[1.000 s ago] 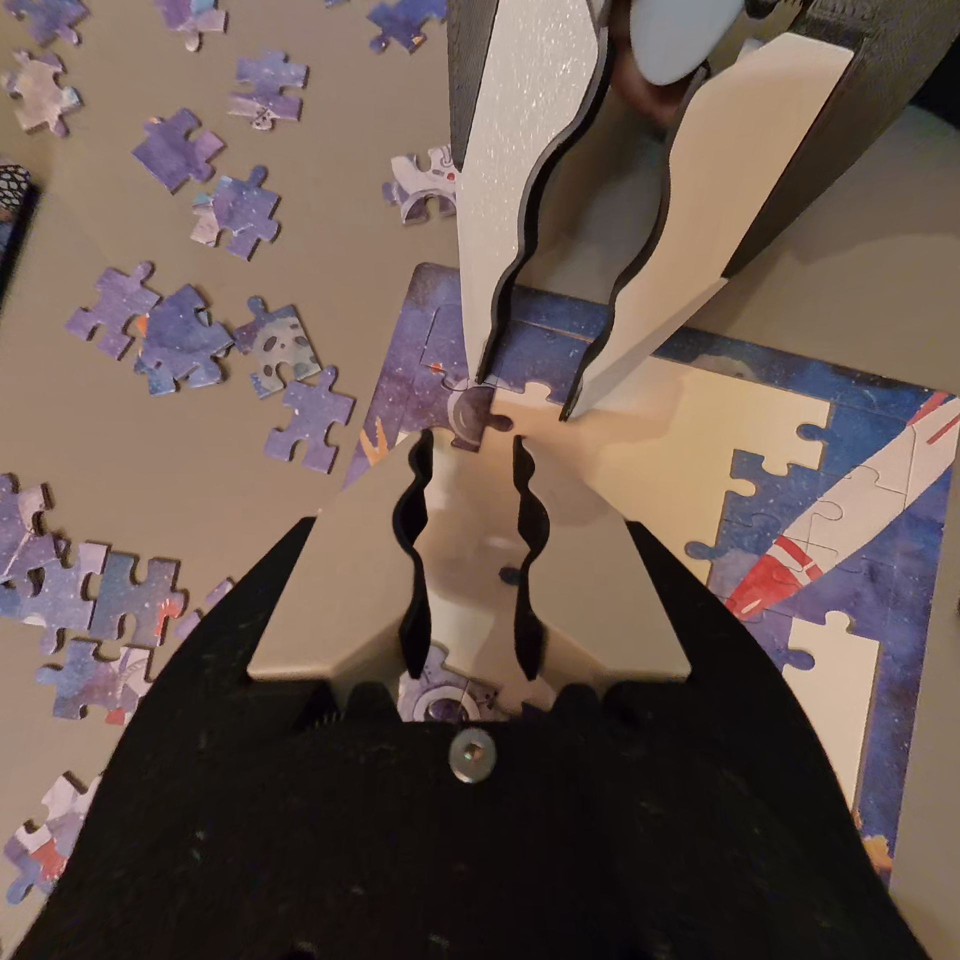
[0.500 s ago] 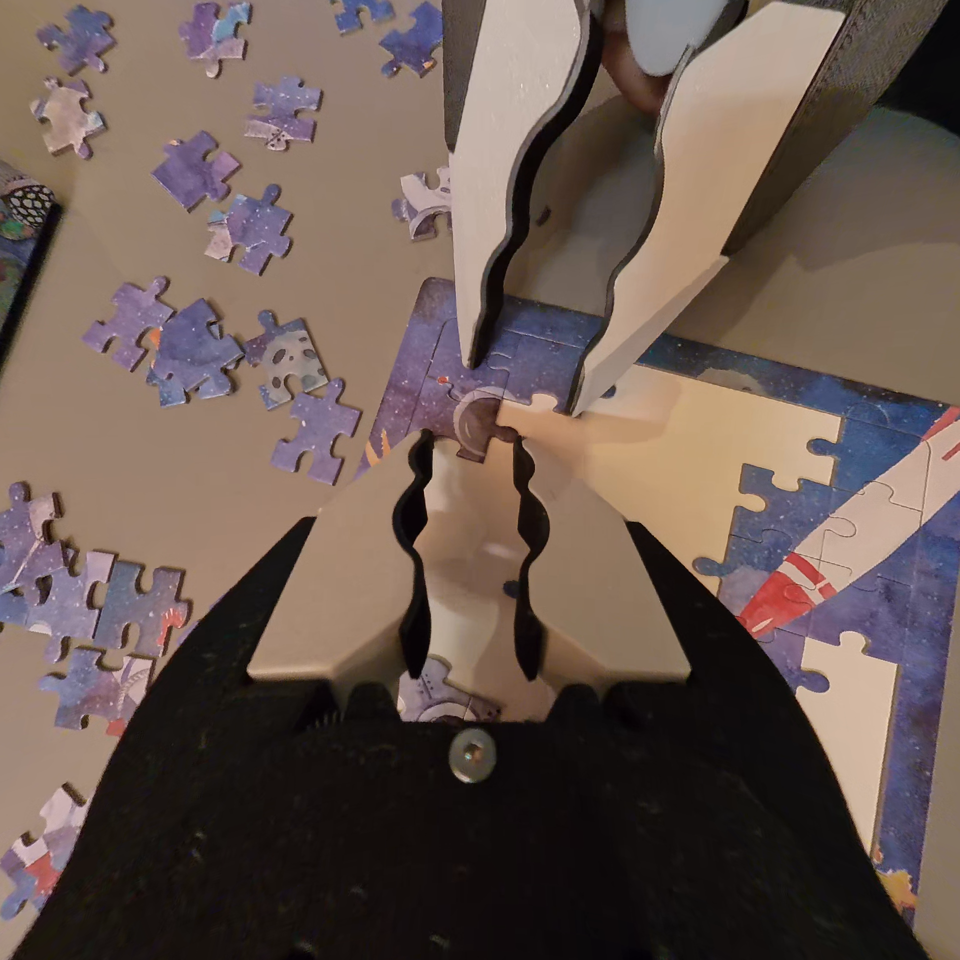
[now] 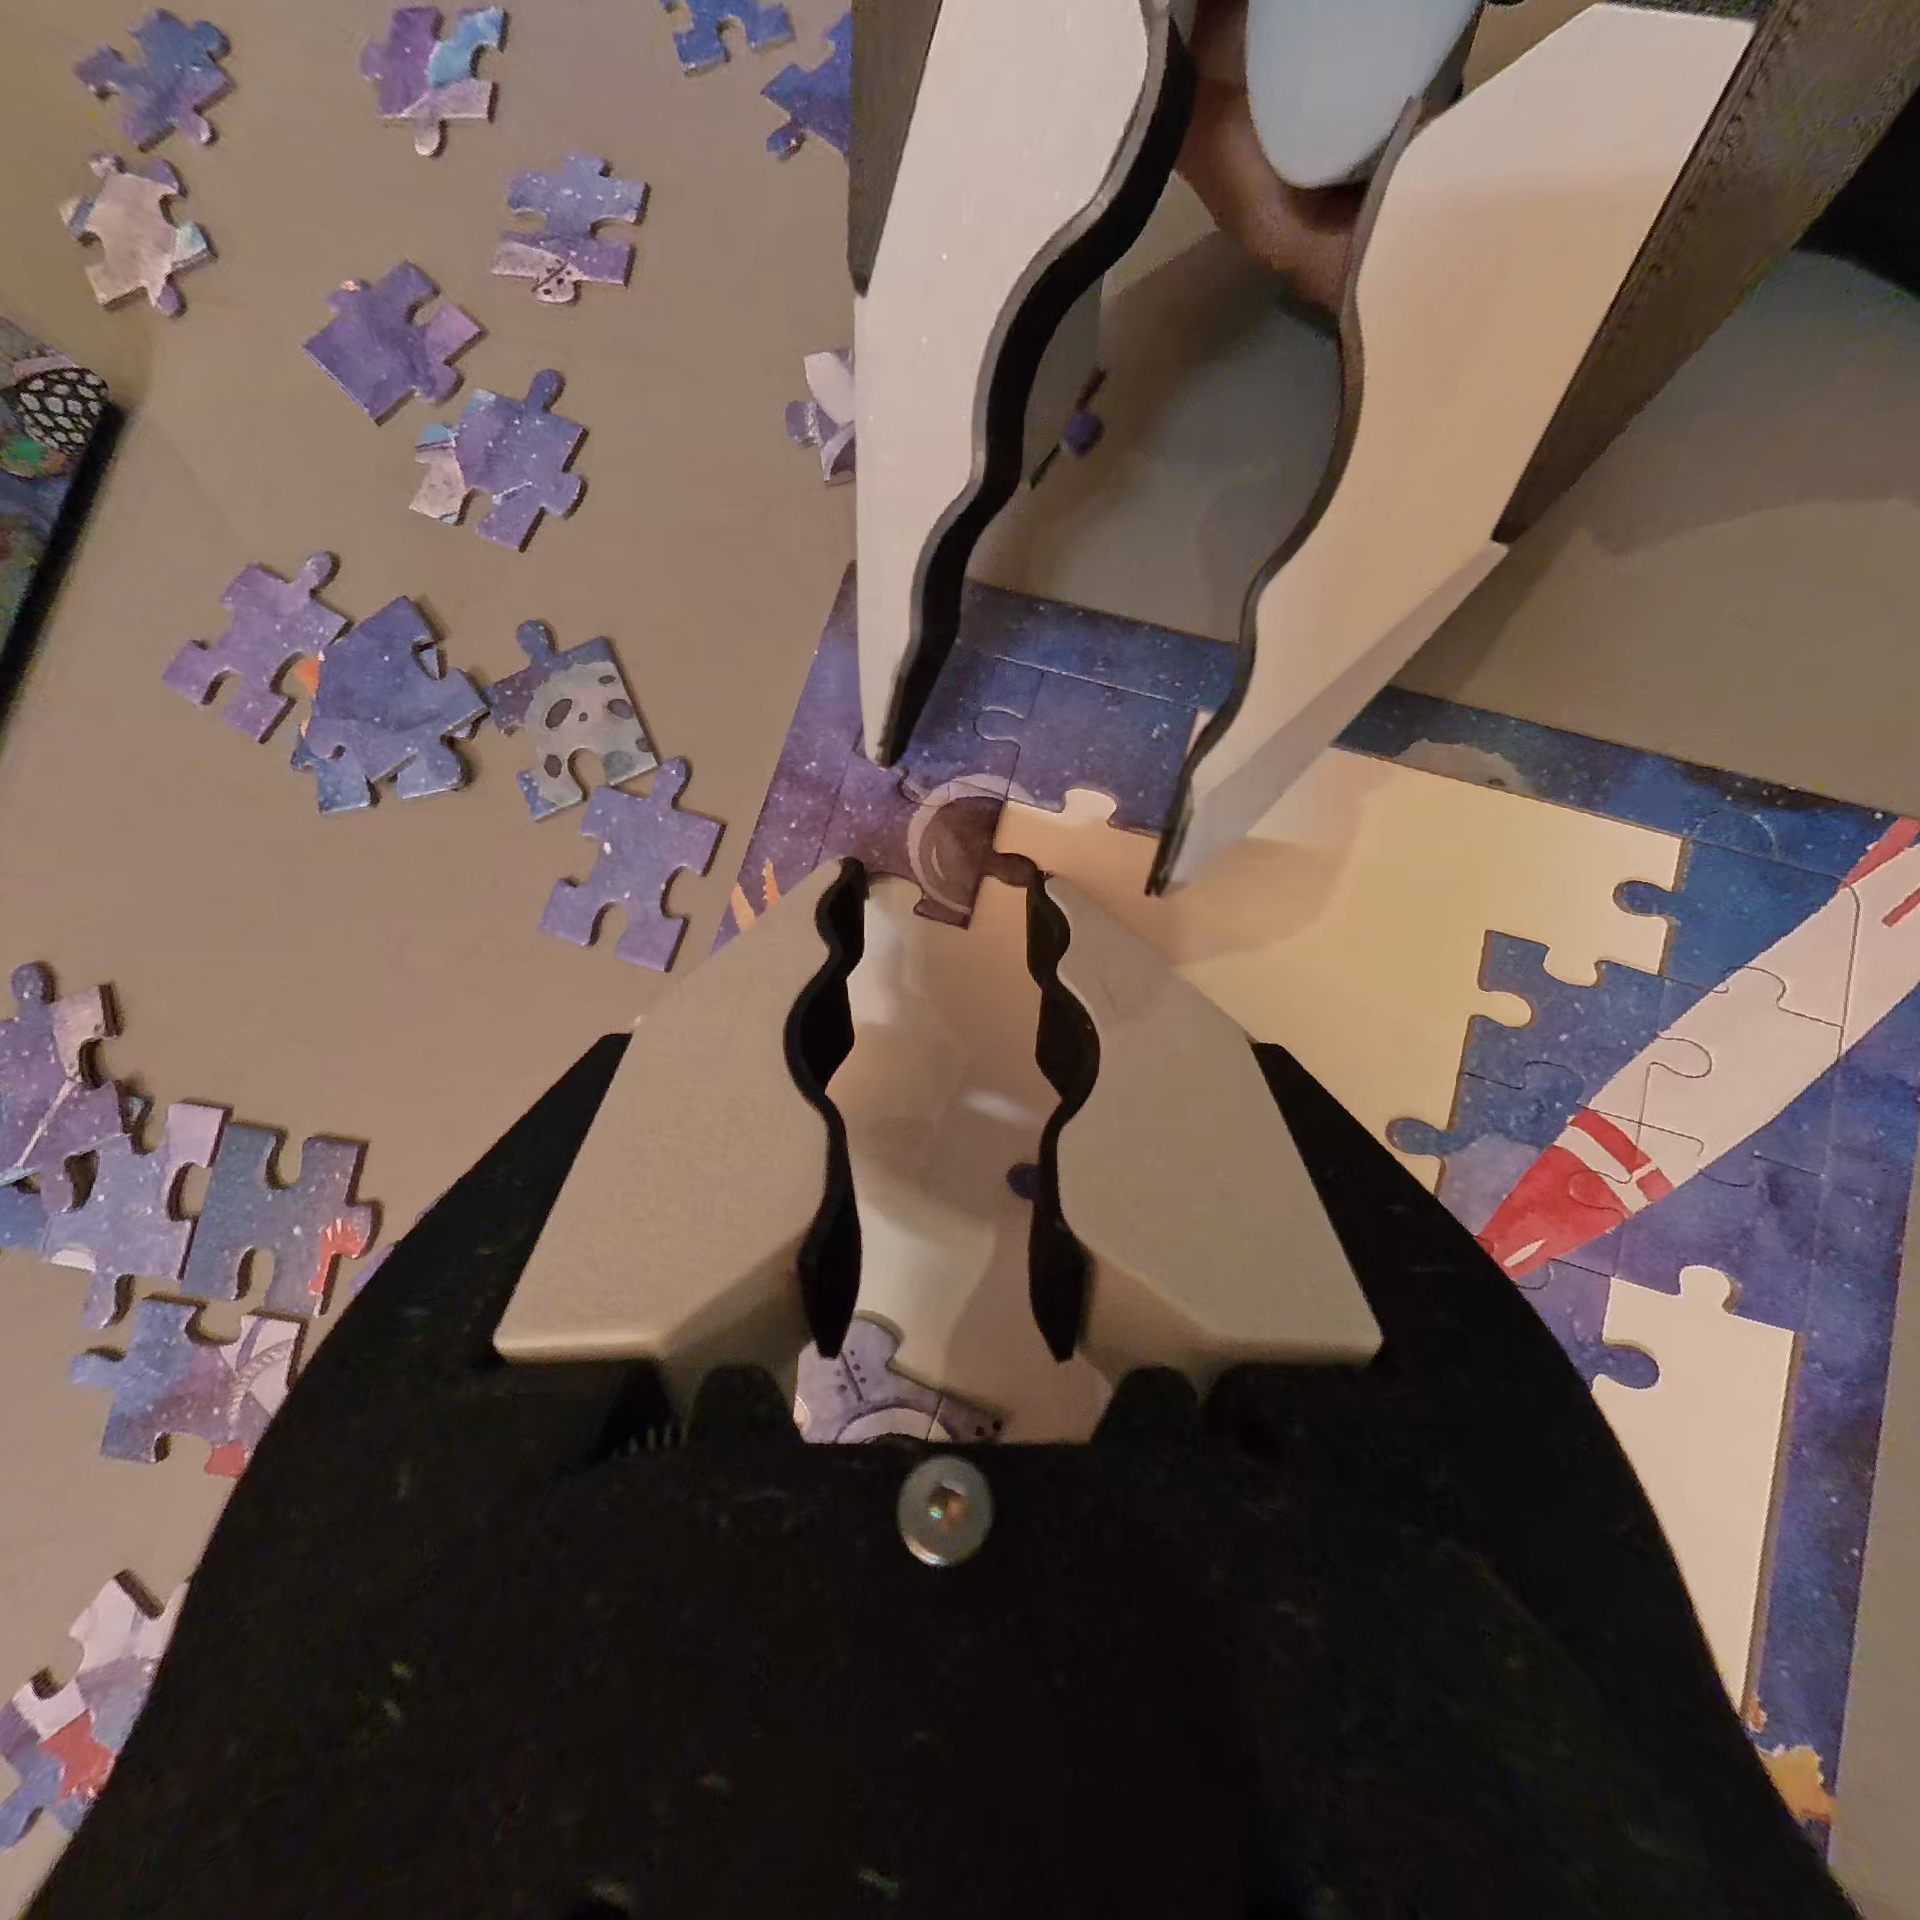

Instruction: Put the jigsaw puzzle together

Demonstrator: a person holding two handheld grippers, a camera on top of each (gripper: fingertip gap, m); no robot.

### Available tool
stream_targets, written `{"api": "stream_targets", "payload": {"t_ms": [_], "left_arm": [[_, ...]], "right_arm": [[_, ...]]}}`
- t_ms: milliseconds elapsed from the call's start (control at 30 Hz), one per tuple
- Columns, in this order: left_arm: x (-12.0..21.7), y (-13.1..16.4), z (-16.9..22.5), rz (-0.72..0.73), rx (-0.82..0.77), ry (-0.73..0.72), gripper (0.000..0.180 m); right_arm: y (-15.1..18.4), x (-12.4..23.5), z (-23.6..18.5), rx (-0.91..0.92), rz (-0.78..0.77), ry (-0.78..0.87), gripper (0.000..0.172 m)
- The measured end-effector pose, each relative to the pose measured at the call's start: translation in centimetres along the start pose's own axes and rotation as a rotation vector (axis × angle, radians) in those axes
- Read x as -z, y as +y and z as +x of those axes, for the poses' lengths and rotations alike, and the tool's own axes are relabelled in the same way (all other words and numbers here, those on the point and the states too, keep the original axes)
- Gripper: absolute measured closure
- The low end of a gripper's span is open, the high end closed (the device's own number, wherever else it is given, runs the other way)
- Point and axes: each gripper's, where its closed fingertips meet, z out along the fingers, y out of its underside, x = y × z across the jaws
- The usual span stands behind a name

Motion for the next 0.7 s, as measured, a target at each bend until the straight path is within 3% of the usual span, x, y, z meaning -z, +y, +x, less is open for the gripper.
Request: {"api": "stream_targets", "payload": {"t_ms": [167,700], "left_arm": [[0.0,0.0,0.0,0.001,0.002,0.001,0.151],[0.3,-0.5,-0.3,0.031,0.006,-0.012,0.157]], "right_arm": [[0.7,-0.6,-0.1,-0.047,-0.019,-0.030,0.116],[0.7,-0.1,0.2,-0.061,-0.022,-0.020,0.116]]}}
